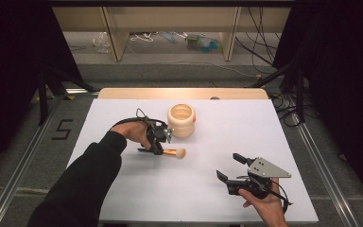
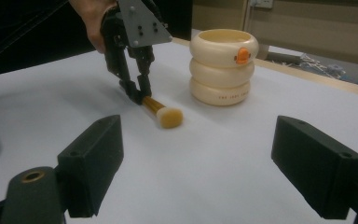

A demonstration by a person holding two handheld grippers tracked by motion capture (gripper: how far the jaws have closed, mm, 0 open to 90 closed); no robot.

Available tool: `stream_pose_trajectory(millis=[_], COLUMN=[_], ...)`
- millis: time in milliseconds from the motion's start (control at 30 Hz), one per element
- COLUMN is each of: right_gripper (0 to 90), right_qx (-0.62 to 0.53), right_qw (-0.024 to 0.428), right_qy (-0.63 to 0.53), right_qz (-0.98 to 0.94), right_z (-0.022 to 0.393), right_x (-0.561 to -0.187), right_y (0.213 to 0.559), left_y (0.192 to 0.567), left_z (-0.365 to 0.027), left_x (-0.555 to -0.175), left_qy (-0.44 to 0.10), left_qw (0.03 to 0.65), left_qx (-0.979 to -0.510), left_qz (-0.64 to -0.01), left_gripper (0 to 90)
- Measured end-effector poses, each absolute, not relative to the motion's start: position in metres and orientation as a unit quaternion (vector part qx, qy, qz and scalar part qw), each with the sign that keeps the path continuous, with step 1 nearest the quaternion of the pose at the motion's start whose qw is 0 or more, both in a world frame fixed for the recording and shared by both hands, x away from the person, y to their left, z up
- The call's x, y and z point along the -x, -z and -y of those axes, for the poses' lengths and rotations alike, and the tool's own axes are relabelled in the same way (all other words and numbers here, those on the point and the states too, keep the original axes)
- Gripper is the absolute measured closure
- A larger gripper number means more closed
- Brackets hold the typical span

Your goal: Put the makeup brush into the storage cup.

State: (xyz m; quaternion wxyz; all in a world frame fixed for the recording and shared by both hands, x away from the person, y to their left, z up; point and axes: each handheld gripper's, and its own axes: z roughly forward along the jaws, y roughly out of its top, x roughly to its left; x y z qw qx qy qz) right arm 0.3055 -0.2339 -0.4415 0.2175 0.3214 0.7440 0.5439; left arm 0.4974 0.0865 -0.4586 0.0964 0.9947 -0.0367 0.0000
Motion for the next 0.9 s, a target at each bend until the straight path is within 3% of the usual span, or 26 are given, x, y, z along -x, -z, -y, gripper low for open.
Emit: stream_pose_trajectory(millis=[400,900], right_gripper=[17.5,17.5], right_qx=[-0.320,-0.320], right_qw=[0.214,0.214], right_qy=[-0.552,-0.552], right_qz=[-0.740,-0.740], right_z=[0.233,0.233], right_x=[-0.307,-0.307], right_y=[0.443,0.443], left_y=[0.457,0.432], left_z=[-0.091,-0.096], left_x=[-0.496,-0.494], left_qy=[-0.009,-0.039], left_qw=[0.120,0.203], left_qx=[-0.992,-0.977], left_qz=[0.038,0.053], left_gripper=[74.5,74.5])
